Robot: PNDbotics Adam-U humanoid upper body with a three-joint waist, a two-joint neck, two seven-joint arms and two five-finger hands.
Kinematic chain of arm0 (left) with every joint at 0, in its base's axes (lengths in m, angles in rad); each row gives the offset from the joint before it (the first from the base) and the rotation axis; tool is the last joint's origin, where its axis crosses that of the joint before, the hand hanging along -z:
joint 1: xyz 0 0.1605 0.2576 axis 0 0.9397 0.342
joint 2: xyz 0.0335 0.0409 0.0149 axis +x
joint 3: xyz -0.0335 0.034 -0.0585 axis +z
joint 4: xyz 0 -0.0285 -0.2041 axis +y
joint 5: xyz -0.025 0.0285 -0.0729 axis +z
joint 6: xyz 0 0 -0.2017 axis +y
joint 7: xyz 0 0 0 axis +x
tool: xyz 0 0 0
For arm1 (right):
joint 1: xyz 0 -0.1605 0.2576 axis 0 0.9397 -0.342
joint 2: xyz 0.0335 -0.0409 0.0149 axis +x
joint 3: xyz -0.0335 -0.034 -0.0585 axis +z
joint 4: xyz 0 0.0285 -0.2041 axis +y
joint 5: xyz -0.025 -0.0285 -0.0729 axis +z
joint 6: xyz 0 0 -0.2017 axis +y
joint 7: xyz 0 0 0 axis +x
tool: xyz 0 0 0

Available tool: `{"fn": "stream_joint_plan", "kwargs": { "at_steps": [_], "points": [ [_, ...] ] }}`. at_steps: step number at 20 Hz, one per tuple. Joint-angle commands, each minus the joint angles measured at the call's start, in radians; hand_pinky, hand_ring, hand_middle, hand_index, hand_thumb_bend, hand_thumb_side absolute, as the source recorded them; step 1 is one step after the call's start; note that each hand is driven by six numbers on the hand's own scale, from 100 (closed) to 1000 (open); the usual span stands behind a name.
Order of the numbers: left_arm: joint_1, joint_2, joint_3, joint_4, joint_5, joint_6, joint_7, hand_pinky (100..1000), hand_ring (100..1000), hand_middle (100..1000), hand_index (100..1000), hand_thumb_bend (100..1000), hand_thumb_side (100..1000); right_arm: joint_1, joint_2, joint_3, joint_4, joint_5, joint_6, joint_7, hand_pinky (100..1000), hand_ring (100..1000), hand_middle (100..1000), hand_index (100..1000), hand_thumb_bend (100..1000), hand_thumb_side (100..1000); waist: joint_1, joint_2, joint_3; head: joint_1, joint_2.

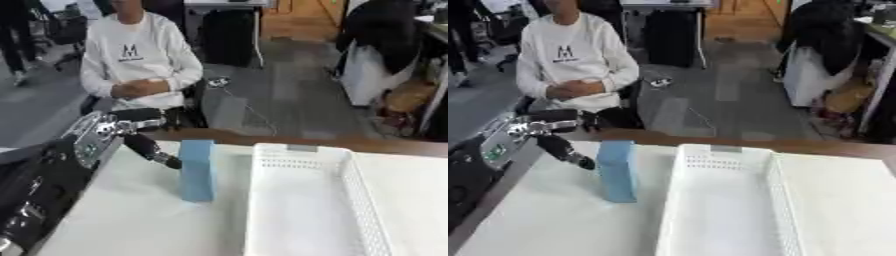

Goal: Pick up objects on the table and place them in the box.

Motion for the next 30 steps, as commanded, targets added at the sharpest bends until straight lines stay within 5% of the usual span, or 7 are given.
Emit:
{"fn": "stream_joint_plan", "kwargs": {
  "at_steps": [1, 17, 30],
  "points": [
    [-0.029, 0.011, 0.005, 0.002, -0.017, -0.046, -0.042, 777, 819, 883, 960, 830, 808, -0.009, -0.024, -0.008, -0.016, -0.004, -0.186, -0.179, 100, 315, 256, 413, 100, 757, 0.003, -0.008, -0.003, 0.000, 0.001],
    [-0.050, -0.023, 0.034, 0.094, -0.217, -0.071, 0.014, 828, 852, 901, 964, 854, 793, -0.013, -0.024, -0.005, -0.016, -0.011, -0.191, -0.168, 100, 315, 256, 412, 100, 756, 0.000, -0.005, -0.009, 0.003, -0.038],
    [-0.058, -0.045, 0.051, 0.140, -0.295, -0.125, 0.082, 831, 854, 901, 964, 857, 790, -0.026, -0.035, -0.008, -0.016, -0.031, -0.195, -0.163, 100, 315, 256, 413, 100, 754, 0.004, 0.001, -0.022, 0.020, -0.006]
  ]
}}
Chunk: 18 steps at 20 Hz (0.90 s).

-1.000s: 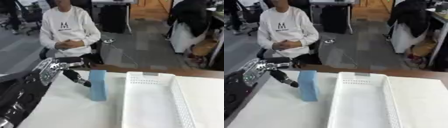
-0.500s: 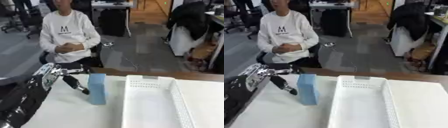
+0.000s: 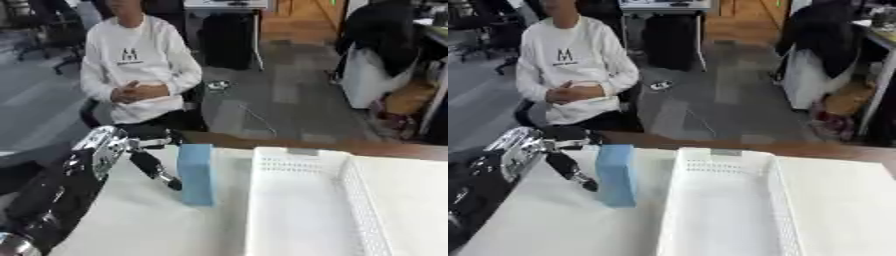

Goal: Pick up objects on the table and place them in the box.

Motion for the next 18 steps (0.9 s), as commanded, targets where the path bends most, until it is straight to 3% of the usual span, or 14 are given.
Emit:
{"fn": "stream_joint_plan", "kwargs": {
  "at_steps": [1, 14, 18],
  "points": [
    [-0.029, 0.012, 0.013, -0.001, -0.015, -0.030, -0.009, 831, 854, 901, 964, 856, 789, -0.011, -0.027, -0.008, -0.016, -0.013, -0.182, -0.175, 100, 314, 256, 413, 100, 754, 0.002, -0.006, -0.004, 0.008, 0.003],
    [-0.035, -0.002, 0.025, 0.021, -0.050, -0.024, 0.058, 816, 840, 889, 962, 842, 792, -0.024, -0.040, -0.013, -0.016, -0.047, -0.190, -0.159, 100, 314, 256, 413, 100, 754, 0.006, -0.002, -0.017, 0.005, 0.005],
    [-0.034, -0.007, 0.027, 0.022, -0.076, -0.022, 0.083, 799, 812, 847, 936, 789, 748, -0.028, -0.044, -0.015, -0.016, -0.058, -0.193, -0.155, 100, 314, 256, 414, 100, 754, 0.007, -0.001, -0.021, 0.004, 0.005]
  ]
}}
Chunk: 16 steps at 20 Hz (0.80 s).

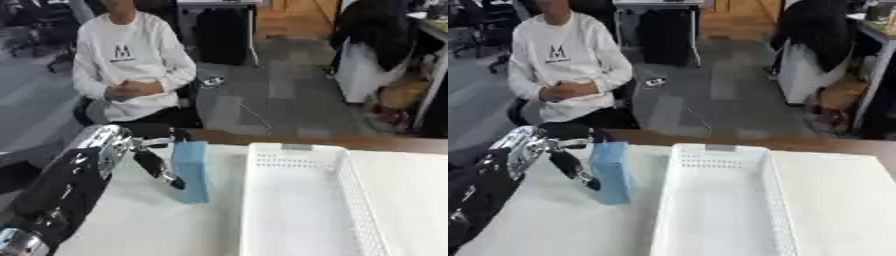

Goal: Pick up objects on the table and place them in the box.

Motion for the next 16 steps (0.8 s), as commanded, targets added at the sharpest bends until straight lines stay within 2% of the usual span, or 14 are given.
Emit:
{"fn": "stream_joint_plan", "kwargs": {
  "at_steps": [1, 4, 5, 6, 7, 8, 9, 10, 11, 12, 13, 14, 15, 16],
  "points": [
    [-0.021, 0.008, 0.009, -0.008, -0.028, 0.001, 0.025, 778, 796, 834, 929, 772, 731, -0.011, -0.027, -0.009, -0.016, -0.012, -0.178, -0.169, 100, 314, 256, 414, 100, 754, 0.002, -0.006, -0.003, 0.004, 0.003],
    [-0.020, 0.003, 0.013, -0.002, -0.054, 0.004, 0.051, 741, 763, 803, 904, 746, 718, -0.014, -0.028, -0.009, -0.016, -0.018, -0.180, -0.165, 100, 314, 256, 414, 100, 753, 0.002, -0.004, -0.005, 0.002, 0.001],
    [-0.020, 0.001, 0.016, 0.001, -0.061, 0.007, 0.061, 704, 723, 769, 879, 692, 700, -0.015, -0.029, -0.009, -0.016, -0.021, -0.181, -0.164, 100, 314, 256, 414, 100, 754, 0.002, -0.004, -0.006, 0.002, 0.001],
    [-0.020, -0.001, 0.017, 0.003, -0.068, 0.010, 0.071, 713, 735, 778, 887, 708, 705, -0.016, -0.029, -0.009, -0.016, -0.022, -0.181, -0.162, 100, 314, 256, 414, 100, 754, 0.002, -0.003, -0.006, 0.002, 0.001],
    [-0.019, -0.003, 0.019, 0.005, -0.073, 0.013, 0.082, 625, 645, 719, 839, 590, 666, -0.017, -0.029, -0.010, -0.016, -0.024, -0.182, -0.161, 100, 314, 255, 414, 100, 754, 0.002, -0.002, -0.007, 0.002, 0.002],
    [-0.018, -0.004, 0.021, 0.007, -0.077, 0.016, 0.094, 582, 608, 694, 825, 551, 653, -0.018, -0.030, -0.010, -0.016, -0.026, -0.182, -0.160, 100, 314, 256, 414, 100, 754, 0.002, -0.002, -0.008, 0.002, 0.002],
    [-0.018, -0.005, 0.022, 0.008, -0.080, 0.019, 0.108, 454, 510, 610, 761, 378, 623, -0.018, -0.030, -0.010, -0.016, -0.028, -0.183, -0.159, 100, 314, 256, 414, 100, 754, 0.002, -0.002, -0.008, 0.002, 0.003],
    [-0.017, -0.006, 0.023, 0.009, -0.083, 0.023, 0.123, 473, 525, 621, 771, 399, 630, -0.019, -0.030, -0.011, -0.016, -0.029, -0.183, -0.159, 100, 314, 256, 414, 100, 754, 0.003, -0.001, -0.009, 0.002, 0.003],
    [-0.017, -0.006, 0.024, 0.008, -0.086, 0.026, 0.140, 312, 416, 541, 699, 219, 593, -0.019, -0.031, -0.011, -0.016, -0.031, -0.184, -0.158, 100, 314, 256, 414, 100, 754, 0.003, -0.001, -0.009, 0.001, 0.003],
    [-0.016, -0.006, 0.023, 0.006, -0.090, 0.028, 0.158, 294, 401, 530, 689, 186, 597, -0.020, -0.031, -0.011, -0.016, -0.032, -0.184, -0.157, 100, 314, 256, 414, 100, 754, 0.003, -0.001, -0.009, 0.001, 0.003],
    [-0.016, -0.005, 0.022, 0.005, -0.095, 0.030, 0.174, 180, 299, 457, 635, 100, 655, -0.020, -0.032, -0.011, -0.016, -0.033, -0.185, -0.156, 100, 314, 256, 414, 100, 754, 0.003, -0.001, -0.009, 0.001, 0.003],
    [-0.015, -0.005, 0.021, 0.006, -0.101, 0.033, 0.189, 208, 325, 471, 647, 100, 636, -0.020, -0.032, -0.012, -0.016, -0.034, -0.185, -0.156, 100, 314, 256, 414, 100, 754, 0.003, -0.001, -0.010, 0.001, 0.003],
    [-0.015, -0.005, 0.020, 0.007, -0.107, 0.034, 0.202, 100, 193, 366, 574, 100, 753, -0.020, -0.032, -0.012, -0.016, -0.035, -0.186, -0.155, 100, 314, 256, 414, 100, 753, 0.003, -0.002, -0.010, 0.001, 0.002],
    [-0.015, -0.005, 0.019, 0.008, -0.114, 0.034, 0.213, 100, 168, 340, 554, 100, 749, -0.019, -0.032, -0.012, -0.016, -0.035, -0.186, -0.155, 100, 314, 256, 414, 100, 753, 0.003, -0.002, -0.010, 0.001, 0.002]
  ]
}}
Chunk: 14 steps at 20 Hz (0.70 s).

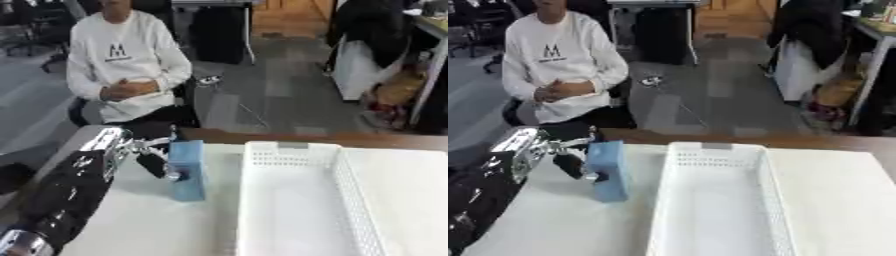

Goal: Pick up objects on the table and place them in the box.

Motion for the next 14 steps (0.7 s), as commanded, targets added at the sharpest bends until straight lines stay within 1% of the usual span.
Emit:
{"fn": "stream_joint_plan", "kwargs": {
  "at_steps": [1, 2, 3, 4, 5, 7, 10, 14],
  "points": [
    [-0.017, 0.016, 0.002, -0.005, -0.023, 0.003, 0.041, 100, 113, 283, 516, 100, 739, -0.003, -0.024, -0.011, -0.016, -0.007, -0.174, -0.168, 100, 314, 256, 414, 100, 753, 0.000, -0.008, -0.001, 0.002, 0.001],
    [-0.017, 0.017, 0.001, -0.006, -0.032, 0.002, 0.050, 100, 134, 304, 531, 100, 725, -0.003, -0.024, -0.012, -0.016, -0.008, -0.174, -0.167, 100, 314, 256, 414, 100, 754, 0.000, -0.008, -0.001, 0.002, 0.000],
    [-0.018, 0.018, -0.001, -0.009, -0.043, 0.001, 0.060, 100, 100, 209, 469, 100, 726, -0.002, -0.024, -0.012, -0.016, -0.008, -0.174, -0.167, 100, 314, 256, 414, 100, 753, 0.000, -0.008, -0.001, 0.001, 0.000],
    [-0.019, 0.020, -0.003, -0.016, -0.057, -0.002, 0.073, 100, 100, 216, 474, 100, 728, -0.002, -0.024, -0.012, -0.016, -0.008, -0.174, -0.167, 100, 314, 256, 414, 100, 753, 0.000, -0.009, -0.001, 0.001, 0.000],
    [-0.019, 0.022, -0.005, -0.022, -0.073, -0.006, 0.088, 100, 100, 144, 422, 100, 713, -0.002, -0.024, -0.012, -0.016, -0.008, -0.174, -0.167, 100, 314, 256, 414, 100, 753, 0.001, -0.009, 0.000, 0.001, -0.001],
    [-0.024, 0.028, -0.011, -0.043, -0.113, -0.016, 0.121, 100, 100, 109, 399, 100, 707, -0.001, -0.023, -0.012, -0.016, -0.008, -0.174, -0.166, 100, 314, 256, 414, 100, 753, 0.001, -0.010, 0.001, 0.000, -0.001],
    [-0.038, 0.042, -0.017, -0.070, -0.159, -0.034, 0.164, 100, 100, 100, 380, 100, 701, 0.003, -0.022, -0.013, -0.016, -0.007, -0.173, -0.166, 100, 314, 256, 414, 100, 753, 0.002, -0.013, 0.005, -0.002, -0.005],
    [-0.059, 0.067, -0.028, -0.107, -0.147, -0.060, 0.186, 100, 100, 100, 364, 100, 693, 0.009, -0.021, -0.015, -0.016, -0.004, -0.171, -0.168, 100, 314, 256, 414, 100, 752, 0.002, -0.018, 0.010, -0.005, -0.021]
  ]
}}
